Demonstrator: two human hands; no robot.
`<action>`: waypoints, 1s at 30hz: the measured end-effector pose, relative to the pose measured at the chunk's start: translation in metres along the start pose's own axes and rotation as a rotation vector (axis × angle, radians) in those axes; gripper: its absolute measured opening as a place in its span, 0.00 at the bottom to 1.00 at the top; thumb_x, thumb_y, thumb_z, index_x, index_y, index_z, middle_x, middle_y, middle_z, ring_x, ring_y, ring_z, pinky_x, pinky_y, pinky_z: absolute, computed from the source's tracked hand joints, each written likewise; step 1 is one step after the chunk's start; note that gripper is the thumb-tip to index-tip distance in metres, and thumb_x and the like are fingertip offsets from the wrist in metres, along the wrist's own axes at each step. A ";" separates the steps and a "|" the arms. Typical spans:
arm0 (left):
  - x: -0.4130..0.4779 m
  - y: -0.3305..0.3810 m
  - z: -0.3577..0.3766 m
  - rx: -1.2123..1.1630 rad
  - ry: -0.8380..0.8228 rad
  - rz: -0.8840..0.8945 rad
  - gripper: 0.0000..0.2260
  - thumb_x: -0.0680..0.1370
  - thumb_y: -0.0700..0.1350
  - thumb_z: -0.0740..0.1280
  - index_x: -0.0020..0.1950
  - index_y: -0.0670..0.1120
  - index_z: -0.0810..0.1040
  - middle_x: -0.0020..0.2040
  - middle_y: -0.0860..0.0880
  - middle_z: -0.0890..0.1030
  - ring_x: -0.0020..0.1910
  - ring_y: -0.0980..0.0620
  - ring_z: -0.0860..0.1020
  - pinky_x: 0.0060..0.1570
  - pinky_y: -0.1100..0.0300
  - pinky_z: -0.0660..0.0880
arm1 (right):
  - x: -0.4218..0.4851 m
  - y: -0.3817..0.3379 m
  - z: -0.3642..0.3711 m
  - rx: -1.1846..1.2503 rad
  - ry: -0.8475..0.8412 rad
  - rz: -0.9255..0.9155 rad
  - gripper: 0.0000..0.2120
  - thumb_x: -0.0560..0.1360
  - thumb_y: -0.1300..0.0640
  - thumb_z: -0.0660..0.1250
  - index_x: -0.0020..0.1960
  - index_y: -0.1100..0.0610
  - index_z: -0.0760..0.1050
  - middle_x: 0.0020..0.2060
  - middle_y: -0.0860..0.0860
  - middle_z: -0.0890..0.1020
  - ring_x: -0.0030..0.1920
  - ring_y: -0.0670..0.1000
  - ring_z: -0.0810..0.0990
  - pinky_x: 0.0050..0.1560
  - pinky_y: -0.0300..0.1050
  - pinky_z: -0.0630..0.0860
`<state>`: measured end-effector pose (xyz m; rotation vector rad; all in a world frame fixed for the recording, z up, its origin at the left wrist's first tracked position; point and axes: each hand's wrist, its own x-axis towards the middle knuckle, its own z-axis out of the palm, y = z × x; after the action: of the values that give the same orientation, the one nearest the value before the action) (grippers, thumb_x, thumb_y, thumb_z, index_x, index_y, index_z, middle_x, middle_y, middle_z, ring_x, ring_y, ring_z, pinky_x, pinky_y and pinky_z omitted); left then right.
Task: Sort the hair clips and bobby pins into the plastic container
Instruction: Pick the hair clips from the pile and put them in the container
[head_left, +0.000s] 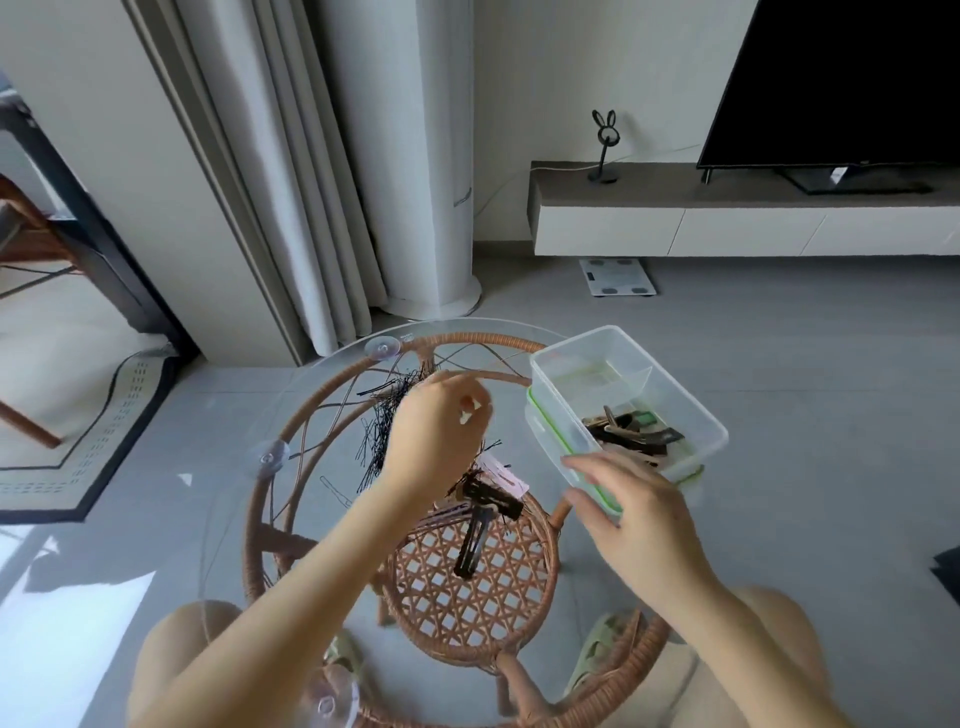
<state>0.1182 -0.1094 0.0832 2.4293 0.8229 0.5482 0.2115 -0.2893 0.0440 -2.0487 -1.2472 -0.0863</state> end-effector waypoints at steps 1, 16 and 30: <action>-0.015 -0.019 -0.008 0.021 0.023 -0.081 0.07 0.75 0.43 0.66 0.50 0.46 0.82 0.48 0.47 0.81 0.45 0.50 0.79 0.45 0.57 0.78 | -0.002 -0.007 0.011 -0.010 -0.100 -0.028 0.19 0.69 0.52 0.70 0.59 0.52 0.75 0.52 0.47 0.81 0.52 0.49 0.78 0.53 0.44 0.76; -0.103 -0.079 0.034 0.407 -0.085 -0.126 0.19 0.67 0.53 0.75 0.54 0.48 0.80 0.45 0.50 0.79 0.44 0.49 0.78 0.43 0.57 0.77 | -0.009 -0.021 0.116 -0.219 -0.095 0.093 0.26 0.63 0.51 0.77 0.57 0.57 0.76 0.40 0.51 0.81 0.40 0.54 0.79 0.41 0.47 0.76; -0.067 -0.079 0.040 0.346 -0.293 0.021 0.11 0.80 0.45 0.59 0.61 0.44 0.73 0.55 0.48 0.75 0.55 0.49 0.72 0.55 0.56 0.73 | 0.013 -0.016 0.099 0.189 -0.079 0.525 0.06 0.69 0.62 0.70 0.44 0.53 0.80 0.39 0.44 0.80 0.42 0.44 0.75 0.63 0.60 0.68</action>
<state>0.0543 -0.1119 -0.0080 2.7442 0.8199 0.0510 0.1756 -0.2153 -0.0148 -2.1563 -0.6951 0.3465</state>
